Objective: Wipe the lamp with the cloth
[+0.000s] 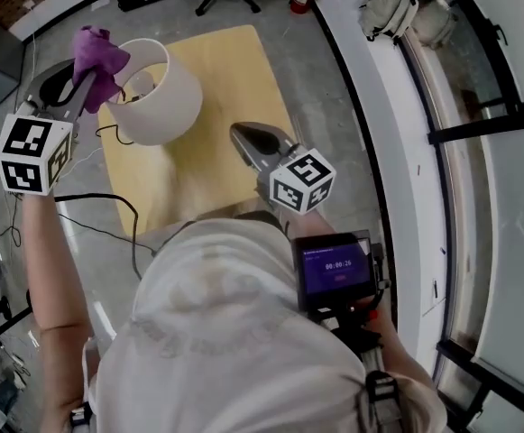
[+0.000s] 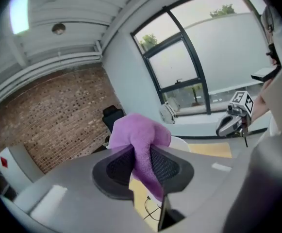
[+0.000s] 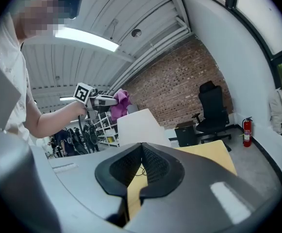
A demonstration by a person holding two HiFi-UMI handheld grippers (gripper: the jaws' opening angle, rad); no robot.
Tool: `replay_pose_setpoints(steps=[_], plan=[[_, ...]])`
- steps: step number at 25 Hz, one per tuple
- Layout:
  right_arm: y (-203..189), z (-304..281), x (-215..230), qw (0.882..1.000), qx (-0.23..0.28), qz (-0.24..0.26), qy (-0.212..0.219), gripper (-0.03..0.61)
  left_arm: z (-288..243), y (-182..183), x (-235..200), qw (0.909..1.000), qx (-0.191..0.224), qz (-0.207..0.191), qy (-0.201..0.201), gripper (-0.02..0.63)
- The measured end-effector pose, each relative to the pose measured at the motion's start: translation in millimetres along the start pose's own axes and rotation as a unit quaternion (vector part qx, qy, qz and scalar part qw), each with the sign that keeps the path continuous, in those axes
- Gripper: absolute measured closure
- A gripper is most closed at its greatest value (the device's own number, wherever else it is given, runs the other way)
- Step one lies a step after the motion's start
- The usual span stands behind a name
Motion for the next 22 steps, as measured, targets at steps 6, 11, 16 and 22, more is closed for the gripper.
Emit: replay_pose_setpoints(steps=[6, 11, 16, 22], plan=[[-3.3, -0.3, -20.0, 1.000, -0.017, 0.015, 0.004, 0.565, 46.4, -25.1, 1.6, 0.9887, 0.087, 0.110, 0.053, 0.520], [-15.4, -11.0, -58.5, 0.999, -0.031, 0.027, 0.010, 0.565, 107.0, -76.5, 4.0, 0.9759, 0.130, 0.158, 0.075, 0.520], [-25.2, -21.2, -88.0, 0.998, -0.042, 0.040, 0.026, 0.565, 147.1, -133.7, 13.7, 0.9663, 0.129, 0.197, 0.104, 0.520], [-40.5, -19.7, -118.3, 0.996, -0.054, 0.051, 0.041, 0.565, 175.6, -187.1, 75.3, 0.9607, 0.105, 0.244, 0.080, 0.522]])
Point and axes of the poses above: the fingertips, and each gripper's own axes: z backward along the fingers, x to its right, y out of its top, the point moved 6 cm from there along z, backward along the fingers, and after that the axes turned 12 degrees about y, right-handed, at the moved point
